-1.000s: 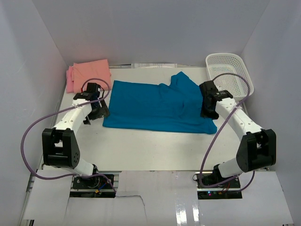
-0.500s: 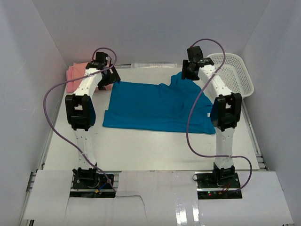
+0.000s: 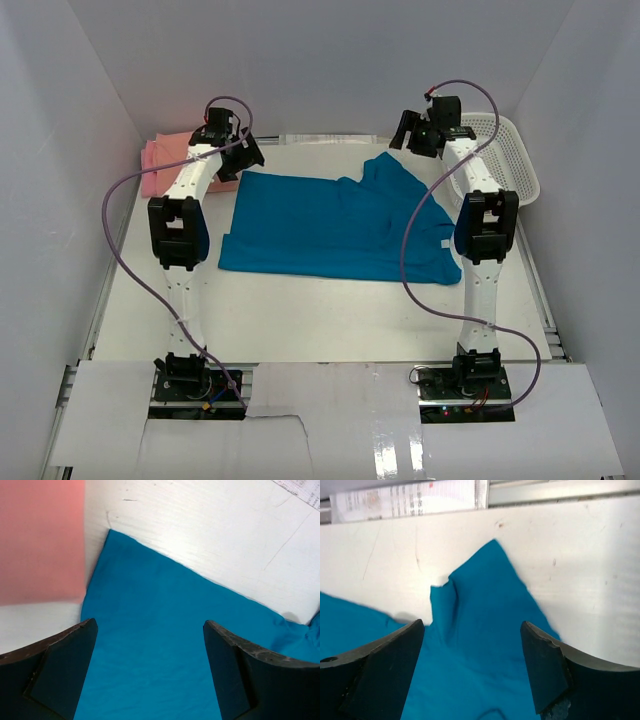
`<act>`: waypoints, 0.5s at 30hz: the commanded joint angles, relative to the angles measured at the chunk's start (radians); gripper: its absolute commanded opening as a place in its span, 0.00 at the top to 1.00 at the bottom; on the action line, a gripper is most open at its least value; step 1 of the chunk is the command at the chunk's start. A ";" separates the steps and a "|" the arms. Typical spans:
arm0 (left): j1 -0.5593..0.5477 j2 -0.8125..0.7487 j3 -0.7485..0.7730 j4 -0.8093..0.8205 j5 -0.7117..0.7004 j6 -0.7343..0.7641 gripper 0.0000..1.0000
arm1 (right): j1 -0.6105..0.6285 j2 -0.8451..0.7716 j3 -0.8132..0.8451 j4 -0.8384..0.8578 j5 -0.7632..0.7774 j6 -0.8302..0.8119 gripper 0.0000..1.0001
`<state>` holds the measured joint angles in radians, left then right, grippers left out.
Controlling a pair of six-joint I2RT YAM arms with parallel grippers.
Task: Fold and stack the t-shirts
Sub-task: Grap the side of the flattened tshirt furthest away from the robot with both arms
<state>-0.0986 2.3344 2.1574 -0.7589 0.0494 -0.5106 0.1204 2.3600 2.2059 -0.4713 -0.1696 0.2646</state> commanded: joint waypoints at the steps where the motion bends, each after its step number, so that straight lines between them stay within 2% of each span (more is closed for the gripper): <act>1: -0.004 0.014 0.029 0.059 0.046 0.012 0.02 | -0.025 0.074 -0.017 0.213 -0.160 0.045 0.16; 4: -0.004 0.037 0.021 0.067 0.067 0.001 0.02 | -0.022 0.108 -0.063 0.292 -0.198 0.076 0.17; 7: -0.004 0.046 0.010 0.069 0.076 0.003 0.02 | -0.021 0.180 0.061 0.176 -0.206 0.087 0.26; 8: -0.004 0.045 0.007 0.069 0.069 0.003 0.02 | -0.018 0.185 0.073 0.159 -0.193 0.088 0.26; 11: -0.004 0.033 -0.028 0.067 0.052 0.001 0.02 | -0.015 0.141 -0.007 0.167 -0.163 0.076 0.26; 15: -0.007 0.011 -0.064 0.084 0.035 0.009 0.02 | -0.010 0.041 -0.211 0.246 -0.140 0.061 0.25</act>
<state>-0.1005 2.4084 2.1101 -0.7006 0.0933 -0.5087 0.1062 2.4851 2.0750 -0.2737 -0.3157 0.3344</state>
